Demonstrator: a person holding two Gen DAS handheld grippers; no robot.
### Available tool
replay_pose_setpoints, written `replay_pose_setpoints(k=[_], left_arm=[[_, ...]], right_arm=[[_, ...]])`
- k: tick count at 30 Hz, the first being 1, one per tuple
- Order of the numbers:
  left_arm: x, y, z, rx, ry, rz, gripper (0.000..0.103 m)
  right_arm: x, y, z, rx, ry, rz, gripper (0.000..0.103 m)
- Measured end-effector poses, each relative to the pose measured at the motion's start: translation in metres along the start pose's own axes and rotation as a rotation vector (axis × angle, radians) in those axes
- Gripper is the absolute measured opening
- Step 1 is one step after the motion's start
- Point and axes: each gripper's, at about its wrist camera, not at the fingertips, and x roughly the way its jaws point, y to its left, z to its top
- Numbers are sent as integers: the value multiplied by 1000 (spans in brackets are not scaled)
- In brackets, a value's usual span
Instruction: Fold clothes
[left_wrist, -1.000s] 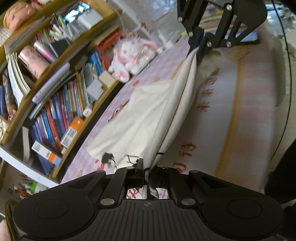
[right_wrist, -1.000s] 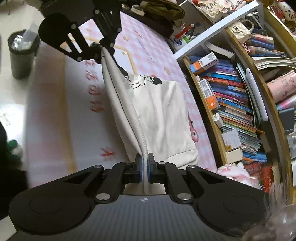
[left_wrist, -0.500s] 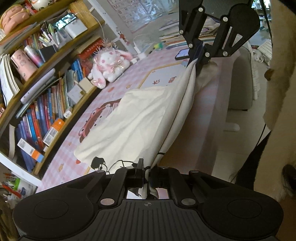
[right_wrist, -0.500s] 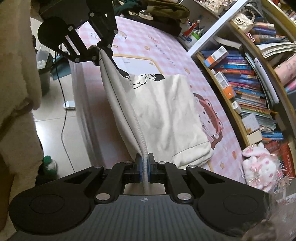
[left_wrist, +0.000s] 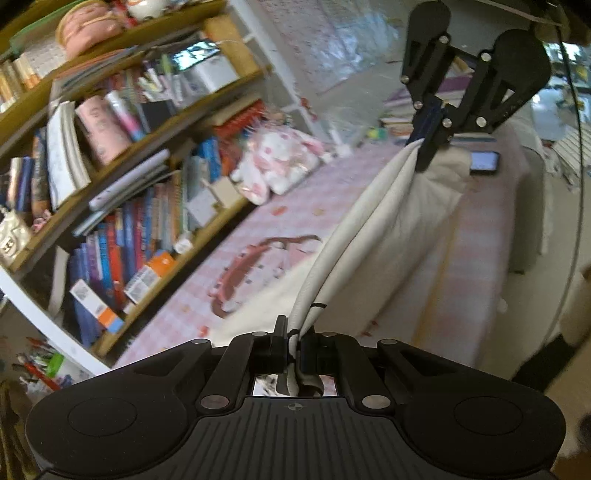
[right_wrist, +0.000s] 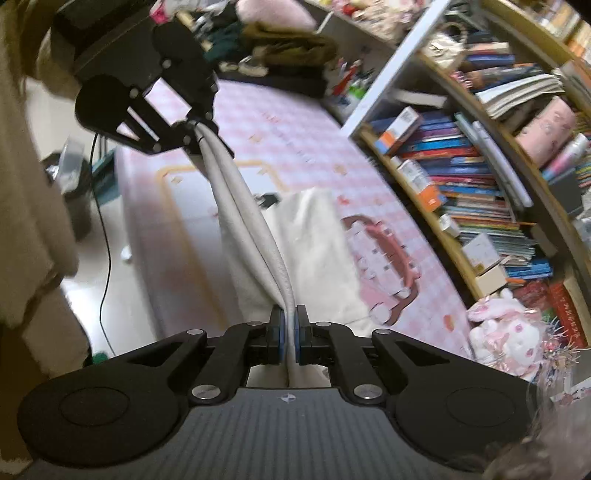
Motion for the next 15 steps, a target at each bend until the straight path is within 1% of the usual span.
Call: replay_pose_setpoints(k=[7, 15], left_arm=[[34, 20, 14, -80, 42, 29, 6], [75, 36, 21, -108, 121, 10, 8]], right_arm=[[16, -41, 5, 30, -42, 7, 5], [52, -86, 0, 67, -67, 50, 5]])
